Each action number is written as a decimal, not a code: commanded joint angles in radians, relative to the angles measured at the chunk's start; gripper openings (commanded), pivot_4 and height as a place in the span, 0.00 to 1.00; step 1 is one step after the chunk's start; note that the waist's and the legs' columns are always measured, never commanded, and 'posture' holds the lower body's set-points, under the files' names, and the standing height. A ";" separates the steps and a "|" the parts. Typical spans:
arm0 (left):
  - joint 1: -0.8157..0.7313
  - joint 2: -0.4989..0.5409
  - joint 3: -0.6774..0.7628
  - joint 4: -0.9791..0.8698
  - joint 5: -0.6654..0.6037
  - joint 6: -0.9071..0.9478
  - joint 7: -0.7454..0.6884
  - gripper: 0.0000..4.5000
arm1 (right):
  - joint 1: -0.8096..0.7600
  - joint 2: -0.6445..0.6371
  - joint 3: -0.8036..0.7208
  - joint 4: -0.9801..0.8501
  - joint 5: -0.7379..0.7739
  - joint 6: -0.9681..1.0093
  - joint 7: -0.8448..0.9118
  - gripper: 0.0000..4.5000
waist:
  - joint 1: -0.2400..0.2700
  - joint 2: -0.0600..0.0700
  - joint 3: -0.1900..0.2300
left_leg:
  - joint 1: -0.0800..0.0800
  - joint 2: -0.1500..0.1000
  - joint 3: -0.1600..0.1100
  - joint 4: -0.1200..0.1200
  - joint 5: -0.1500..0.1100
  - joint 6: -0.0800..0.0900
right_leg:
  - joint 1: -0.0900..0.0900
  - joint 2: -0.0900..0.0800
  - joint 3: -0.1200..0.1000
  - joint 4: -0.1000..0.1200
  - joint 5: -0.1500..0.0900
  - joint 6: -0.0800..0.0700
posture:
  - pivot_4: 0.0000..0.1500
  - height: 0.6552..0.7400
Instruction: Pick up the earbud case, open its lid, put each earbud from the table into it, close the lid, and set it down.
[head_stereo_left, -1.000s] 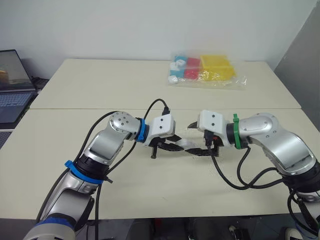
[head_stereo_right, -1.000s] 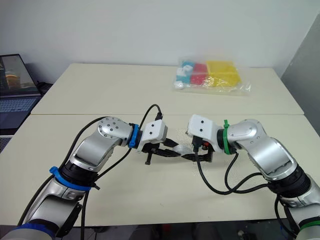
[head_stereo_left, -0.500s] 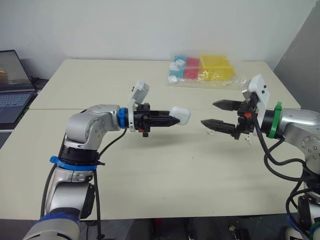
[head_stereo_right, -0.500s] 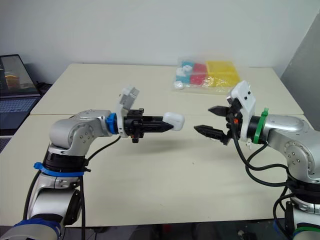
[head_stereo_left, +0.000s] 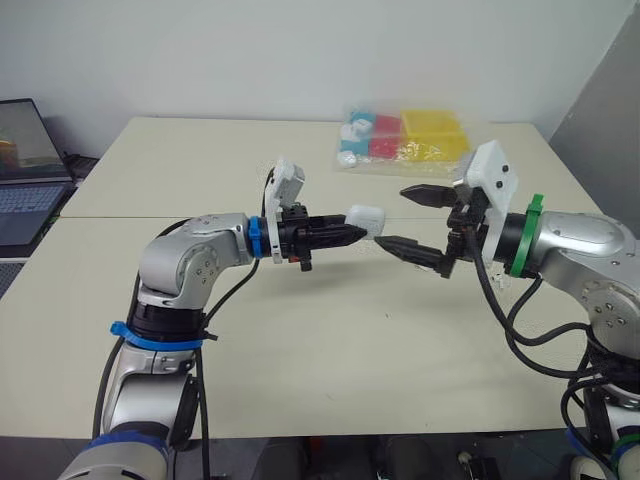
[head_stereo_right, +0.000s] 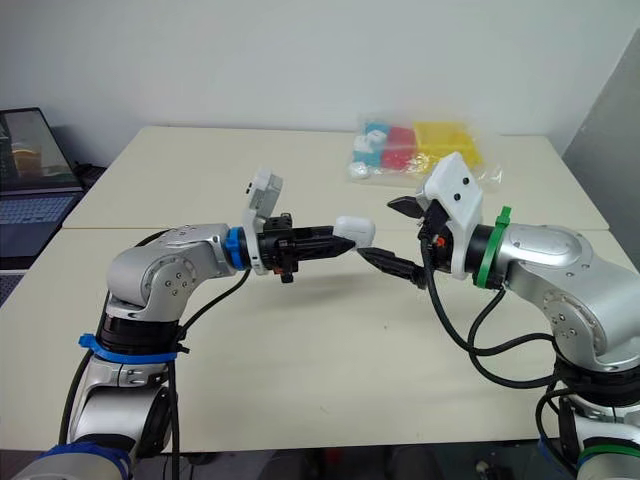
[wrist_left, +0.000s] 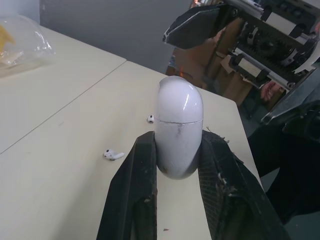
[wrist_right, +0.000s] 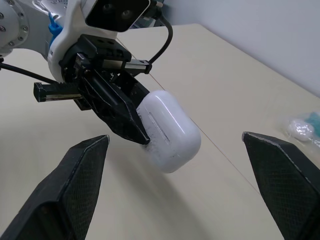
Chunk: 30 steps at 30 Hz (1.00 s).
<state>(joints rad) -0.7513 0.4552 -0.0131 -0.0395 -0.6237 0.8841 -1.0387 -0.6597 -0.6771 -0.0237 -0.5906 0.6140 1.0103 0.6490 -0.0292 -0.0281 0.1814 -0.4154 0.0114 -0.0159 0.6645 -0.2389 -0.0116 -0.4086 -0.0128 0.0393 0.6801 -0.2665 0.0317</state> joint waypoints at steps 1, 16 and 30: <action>-0.010 0.006 -0.007 -0.036 -0.020 -0.023 -0.018 0.17 | -0.038 0.004 0.011 0.005 -0.025 -0.048 -0.016 0.99 | -0.001 0.000 0.000 | 0.000 0.000 0.000 0.000 0.000 0.000 | 0.000 0.000 0.000 0.000 0.000 0.000 | 1.00 1.00; 0.000 0.033 -0.008 -0.051 -0.060 -0.010 -0.041 0.17 | -0.029 -0.048 0.040 0.074 -0.096 -0.133 0.026 0.99 | 0.000 0.000 0.000 | 0.000 0.000 0.000 0.000 0.000 0.000 | 0.000 0.000 0.000 0.000 0.000 0.000 | 1.00 1.00; -0.001 0.032 -0.013 -0.057 -0.077 -0.008 -0.049 0.17 | -0.009 -0.046 0.049 0.065 -0.095 -0.143 0.021 0.99 | 0.000 0.000 0.000 | 0.000 0.000 0.000 0.000 0.000 0.000 | 0.000 0.000 0.000 0.000 0.000 0.000 | 1.00 1.00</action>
<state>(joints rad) -0.7432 0.4866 -0.0357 -0.0466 -0.6609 0.8867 -1.0647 -0.6678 -0.7237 0.0301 -0.5068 0.5283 0.8803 0.6769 -0.0296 -0.0280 0.1814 -0.4155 0.0116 -0.0159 0.6642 -0.2389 -0.0116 -0.4086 -0.0128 0.0393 0.6796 -0.2665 0.0317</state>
